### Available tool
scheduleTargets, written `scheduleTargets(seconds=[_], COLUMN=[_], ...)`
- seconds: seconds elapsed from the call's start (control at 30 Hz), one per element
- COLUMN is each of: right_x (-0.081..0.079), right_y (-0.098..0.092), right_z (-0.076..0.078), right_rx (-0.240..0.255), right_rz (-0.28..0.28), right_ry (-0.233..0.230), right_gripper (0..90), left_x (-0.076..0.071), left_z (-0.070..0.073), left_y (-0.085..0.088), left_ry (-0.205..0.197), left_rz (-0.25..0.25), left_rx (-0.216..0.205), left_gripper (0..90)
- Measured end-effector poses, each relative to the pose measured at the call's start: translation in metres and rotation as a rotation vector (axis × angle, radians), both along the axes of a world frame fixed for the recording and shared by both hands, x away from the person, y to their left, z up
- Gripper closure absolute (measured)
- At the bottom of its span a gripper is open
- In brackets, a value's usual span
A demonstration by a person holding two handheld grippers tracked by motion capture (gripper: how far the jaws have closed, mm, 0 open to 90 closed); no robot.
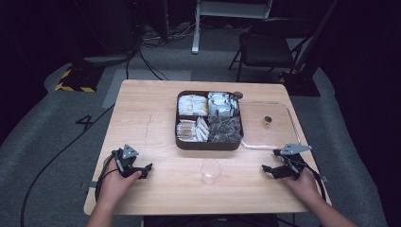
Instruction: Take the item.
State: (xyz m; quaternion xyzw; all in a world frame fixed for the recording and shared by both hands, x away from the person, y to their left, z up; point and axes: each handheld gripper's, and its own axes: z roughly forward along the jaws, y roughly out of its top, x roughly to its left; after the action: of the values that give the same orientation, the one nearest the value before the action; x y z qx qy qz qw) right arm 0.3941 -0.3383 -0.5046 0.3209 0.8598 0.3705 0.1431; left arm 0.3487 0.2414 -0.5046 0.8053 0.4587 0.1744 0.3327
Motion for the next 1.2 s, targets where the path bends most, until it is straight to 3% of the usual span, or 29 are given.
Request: scheduleTargets(seconds=[0.17,0.33,0.5,0.57,0.6,0.73,0.87,1.03,1.2], right_x=[-0.001,-0.001,-0.001,-0.001,-0.002,-0.002,-0.002,-0.002,-0.002], right_y=[0.001,0.001,0.001,0.001,0.001,0.001,0.001,0.001,0.000], right_z=[0.000,0.000,0.000,0.000,0.000,0.000,0.000,0.000,0.000], right_rx=[0.004,0.003,0.004,0.004,0.005,0.005,0.005,0.005,0.004], right_rz=[-0.013,-0.013,-0.015,-0.015,-0.017,-0.017,-0.016,-0.017,-0.016], right_ry=[0.002,0.001,0.000,0.000,0.000,0.000,0.000,0.000,-0.002], right_gripper=[10.5,10.6,11.0,11.1,11.4,11.4,11.5,11.5,12.1], left_x=[0.001,0.002,0.007,0.009,0.013,0.017,0.023,0.027,0.034], left_z=[0.004,0.016,0.037,0.041,0.051,0.063,0.077,0.085,0.090], left_y=[0.002,0.005,0.007,0.006,0.006,0.005,0.001,-0.005,-0.012], left_ry=[0.013,0.036,0.014,0.011,-0.005,-0.016,-0.032,-0.055,-0.066], left_rz=[-0.011,-0.037,-0.069,-0.074,-0.082,-0.098,-0.111,-0.132,-0.174], left_rx=[0.004,-0.048,-0.057,-0.053,-0.023,-0.030,-0.056,-0.090,-0.159], left_gripper=[27.6,28.9,31.3,31.3,31.3,31.6,32.3,33.2,37.7])
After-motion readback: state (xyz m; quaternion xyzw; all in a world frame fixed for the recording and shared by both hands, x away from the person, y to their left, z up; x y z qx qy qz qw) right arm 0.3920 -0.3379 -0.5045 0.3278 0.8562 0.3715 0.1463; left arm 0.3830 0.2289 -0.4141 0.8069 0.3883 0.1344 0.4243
